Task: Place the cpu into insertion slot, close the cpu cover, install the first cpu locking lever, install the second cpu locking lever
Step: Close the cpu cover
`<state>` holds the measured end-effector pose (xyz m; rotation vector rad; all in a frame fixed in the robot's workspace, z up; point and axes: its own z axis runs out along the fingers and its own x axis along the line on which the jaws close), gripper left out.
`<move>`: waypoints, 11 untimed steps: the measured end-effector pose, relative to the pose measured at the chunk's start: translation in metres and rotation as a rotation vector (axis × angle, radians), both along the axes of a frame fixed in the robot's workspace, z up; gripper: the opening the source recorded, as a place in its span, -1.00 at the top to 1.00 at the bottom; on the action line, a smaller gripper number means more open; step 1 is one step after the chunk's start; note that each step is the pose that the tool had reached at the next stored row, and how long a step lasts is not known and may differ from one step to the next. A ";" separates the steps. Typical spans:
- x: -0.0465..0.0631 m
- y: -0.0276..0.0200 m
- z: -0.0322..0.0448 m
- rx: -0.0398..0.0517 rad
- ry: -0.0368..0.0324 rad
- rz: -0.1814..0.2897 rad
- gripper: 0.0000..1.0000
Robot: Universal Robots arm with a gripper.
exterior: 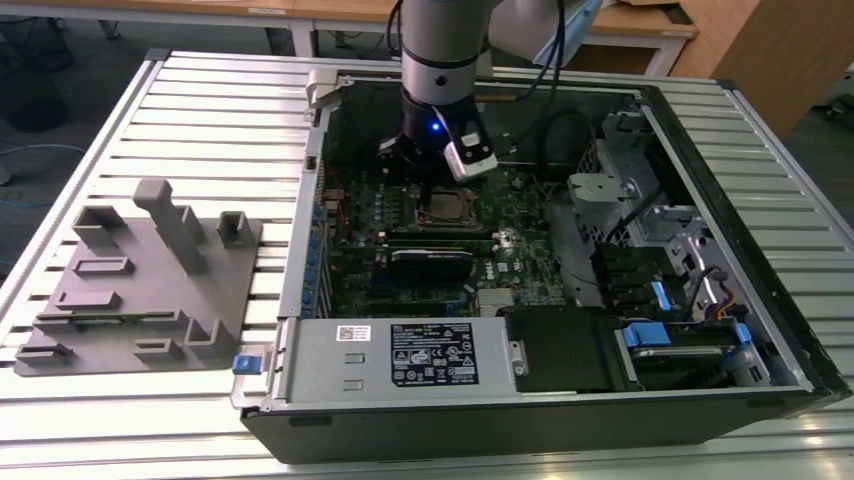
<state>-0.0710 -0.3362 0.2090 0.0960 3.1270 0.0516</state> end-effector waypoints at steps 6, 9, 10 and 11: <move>0.001 0.0000 0.0003 -0.0003 0.0003 0.000 0.79; 0.008 0.0000 0.0002 -0.0001 0.0001 0.000 0.79; 0.011 0.0000 0.0002 -0.0002 0.0002 0.000 0.79; 0.015 0.0000 0.0002 -0.0002 0.0002 0.000 0.79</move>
